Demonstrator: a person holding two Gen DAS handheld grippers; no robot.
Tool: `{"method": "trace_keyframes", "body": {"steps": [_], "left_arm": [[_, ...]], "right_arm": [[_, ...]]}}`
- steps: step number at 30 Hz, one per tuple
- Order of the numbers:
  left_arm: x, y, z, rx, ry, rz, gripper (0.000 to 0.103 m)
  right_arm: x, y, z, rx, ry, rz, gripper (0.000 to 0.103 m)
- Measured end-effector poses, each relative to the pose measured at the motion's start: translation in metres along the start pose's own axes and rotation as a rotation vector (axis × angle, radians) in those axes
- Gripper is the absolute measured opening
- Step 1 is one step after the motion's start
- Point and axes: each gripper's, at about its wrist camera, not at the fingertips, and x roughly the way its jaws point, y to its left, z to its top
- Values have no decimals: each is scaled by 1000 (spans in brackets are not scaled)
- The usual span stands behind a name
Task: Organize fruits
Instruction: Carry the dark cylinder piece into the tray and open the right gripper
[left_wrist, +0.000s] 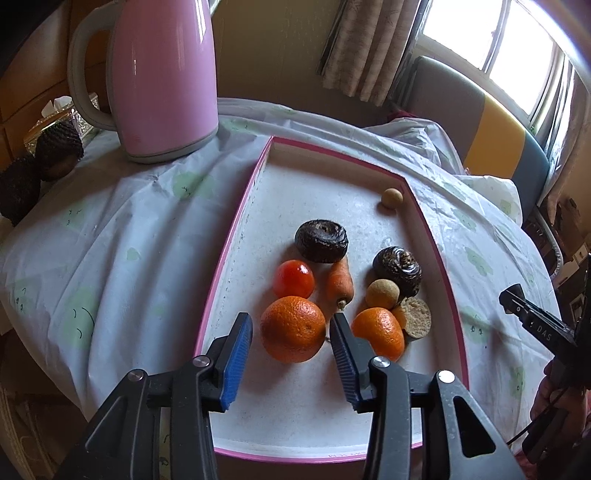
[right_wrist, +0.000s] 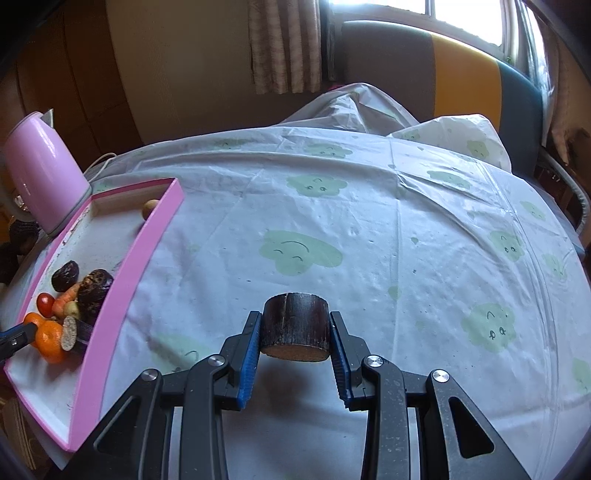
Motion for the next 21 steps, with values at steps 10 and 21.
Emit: {"method": "trace_keyframes", "body": {"steps": [10, 21], "left_arm": [[-17, 5, 8, -20, -62, 55, 44], [-24, 12, 8, -28, -87, 85, 44]], "right_arm": [[-28, 60, 0, -117, -31, 164, 35], [-36, 148, -22, -337, 31, 335, 35]]}}
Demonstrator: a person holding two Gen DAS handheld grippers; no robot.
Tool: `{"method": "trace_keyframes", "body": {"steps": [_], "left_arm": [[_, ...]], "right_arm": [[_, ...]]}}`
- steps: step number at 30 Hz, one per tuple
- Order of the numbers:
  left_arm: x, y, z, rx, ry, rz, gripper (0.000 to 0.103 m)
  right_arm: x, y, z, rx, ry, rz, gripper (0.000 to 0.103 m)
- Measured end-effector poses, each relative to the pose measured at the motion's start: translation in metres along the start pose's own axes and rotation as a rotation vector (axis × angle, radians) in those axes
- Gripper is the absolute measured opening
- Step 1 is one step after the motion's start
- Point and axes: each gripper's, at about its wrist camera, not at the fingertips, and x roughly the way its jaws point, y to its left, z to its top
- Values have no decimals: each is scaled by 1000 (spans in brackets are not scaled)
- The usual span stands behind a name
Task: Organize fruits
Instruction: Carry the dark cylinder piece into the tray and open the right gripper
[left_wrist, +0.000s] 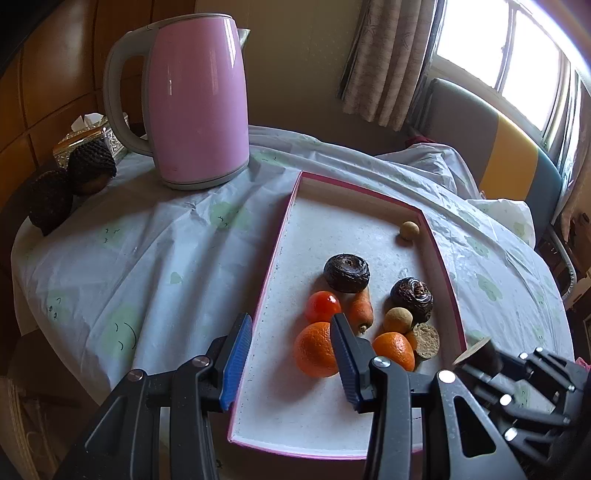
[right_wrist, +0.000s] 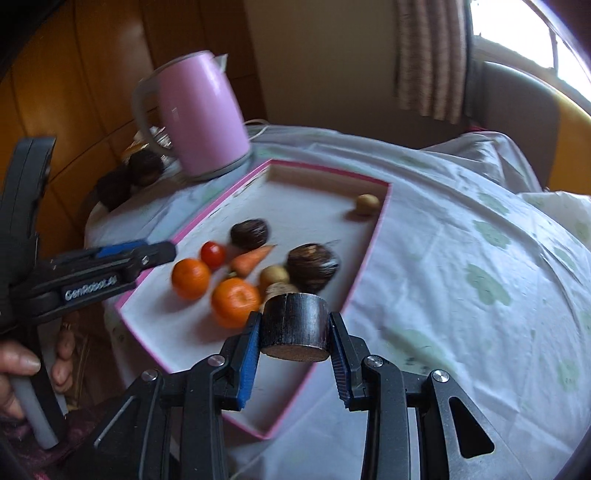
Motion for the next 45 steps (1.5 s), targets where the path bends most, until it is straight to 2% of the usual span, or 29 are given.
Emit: {"method": "trace_keyframes", "body": {"steps": [7, 17, 29, 39, 45], "left_arm": [[-1, 3, 1, -6, -9, 10, 44], [-1, 9, 1, -17, -11, 18, 44], [-2, 9, 0, -20, -13, 26, 44], [-9, 9, 1, -12, -40, 43, 44], [-15, 6, 1, -5, -54, 47, 44]], "right_arm": [[21, 25, -3, -86, 67, 3, 35], [38, 26, -3, -76, 116, -11, 36], [33, 23, -7, -57, 99, -11, 36], [40, 29, -3, -75, 76, -51, 36], [37, 26, -4, -45, 74, -40, 37]]}}
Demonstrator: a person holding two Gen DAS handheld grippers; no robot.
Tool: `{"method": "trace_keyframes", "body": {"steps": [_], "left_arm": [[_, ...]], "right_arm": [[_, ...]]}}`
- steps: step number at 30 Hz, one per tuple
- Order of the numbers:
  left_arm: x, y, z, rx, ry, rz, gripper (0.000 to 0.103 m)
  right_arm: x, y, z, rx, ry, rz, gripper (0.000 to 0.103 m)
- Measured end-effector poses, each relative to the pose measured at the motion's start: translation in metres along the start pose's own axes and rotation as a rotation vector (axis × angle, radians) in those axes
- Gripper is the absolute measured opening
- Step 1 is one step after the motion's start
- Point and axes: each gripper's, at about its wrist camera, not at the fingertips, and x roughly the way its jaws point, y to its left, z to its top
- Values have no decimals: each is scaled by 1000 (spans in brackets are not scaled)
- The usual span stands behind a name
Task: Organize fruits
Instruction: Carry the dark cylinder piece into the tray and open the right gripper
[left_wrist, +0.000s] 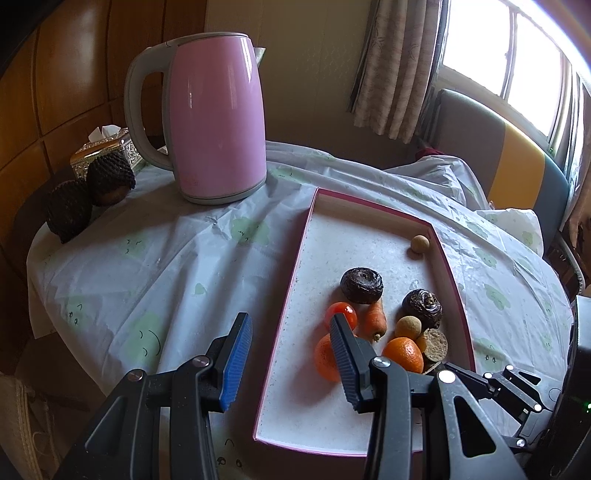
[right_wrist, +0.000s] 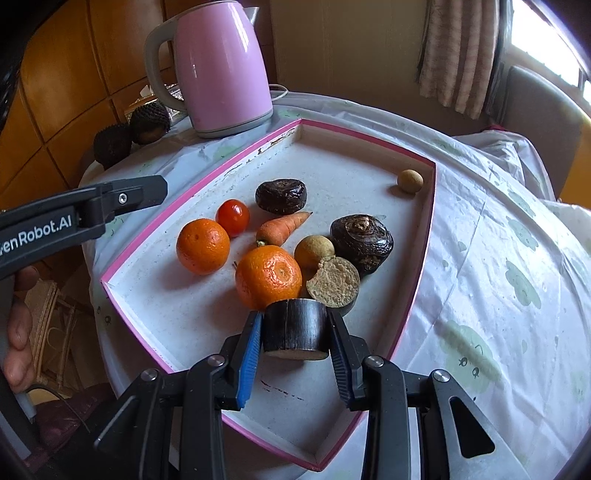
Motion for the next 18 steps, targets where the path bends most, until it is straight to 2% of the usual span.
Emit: {"method": "trace_keyframes", "body": {"steps": [3, 9, 14, 18], "left_arm": [[-3, -1, 0, 2, -6, 1, 44], [-11, -3, -1, 12, -27, 2, 44], [-22, -8, -1, 31, -55, -3, 45], [-31, -10, -2, 31, -75, -11, 59]], "right_arm": [[-4, -1, -1, 12, -13, 7, 48], [-17, -4, -2, 44, -53, 5, 54], [-37, -10, -6, 106, -126, -20, 61], [-49, -15, -7, 152, -177, -65, 70]]}}
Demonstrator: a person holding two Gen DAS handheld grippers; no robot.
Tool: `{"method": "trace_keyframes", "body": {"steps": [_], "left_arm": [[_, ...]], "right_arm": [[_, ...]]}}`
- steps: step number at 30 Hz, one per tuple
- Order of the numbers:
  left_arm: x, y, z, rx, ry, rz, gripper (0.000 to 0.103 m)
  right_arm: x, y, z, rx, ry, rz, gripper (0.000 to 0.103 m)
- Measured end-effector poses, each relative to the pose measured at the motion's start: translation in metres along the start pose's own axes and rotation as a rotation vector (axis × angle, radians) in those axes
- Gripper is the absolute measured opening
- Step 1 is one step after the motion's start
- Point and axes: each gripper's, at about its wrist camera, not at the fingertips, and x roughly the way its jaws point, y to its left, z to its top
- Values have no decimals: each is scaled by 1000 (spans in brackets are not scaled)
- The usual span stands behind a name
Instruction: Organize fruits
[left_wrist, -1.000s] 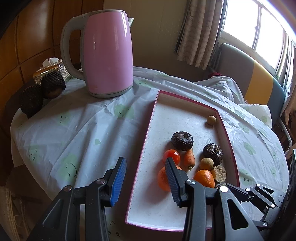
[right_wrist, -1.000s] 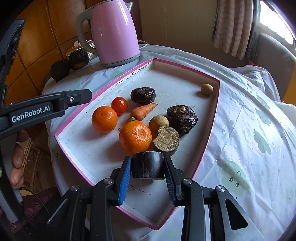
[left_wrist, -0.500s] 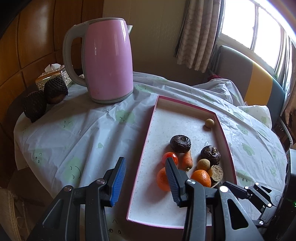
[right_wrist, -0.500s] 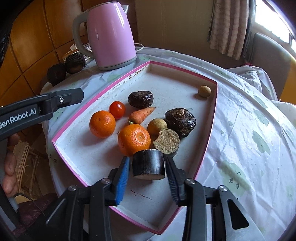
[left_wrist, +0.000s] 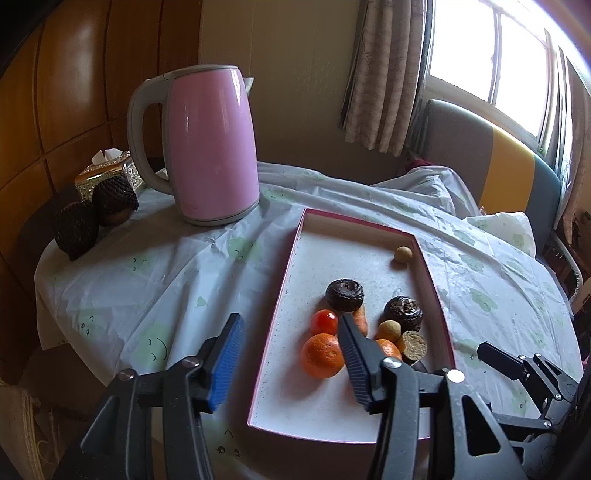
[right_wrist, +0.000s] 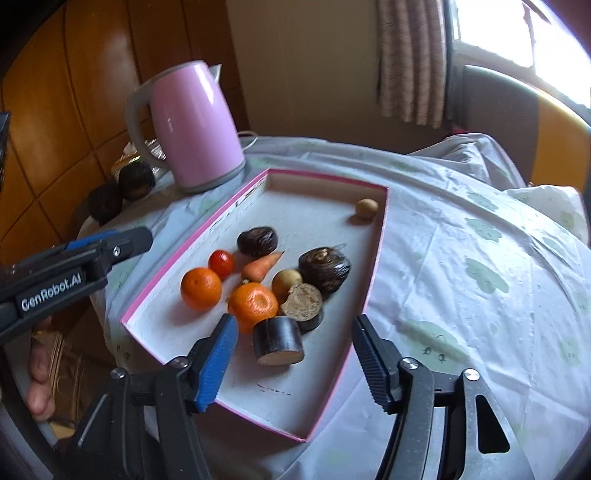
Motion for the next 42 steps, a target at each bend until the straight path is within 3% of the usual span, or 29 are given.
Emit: {"method": "trace_keyframes", "body": {"steps": [3, 8, 13, 42], "left_arm": [[-6, -3, 0, -2, -19, 8, 69], [-9, -3, -1, -24, -27, 46, 69], [-13, -4, -4, 1, -60, 91, 69], [-17, -10, -8, 51, -68, 90, 69]], "right_arm": [[-2, -2, 0, 11, -12, -33, 73], [-4, -4, -1, 21, -21, -57, 74], [-9, -1, -2, 3, -50, -83, 82], [-8, 5, -3, -9, -55, -83, 82]]}}
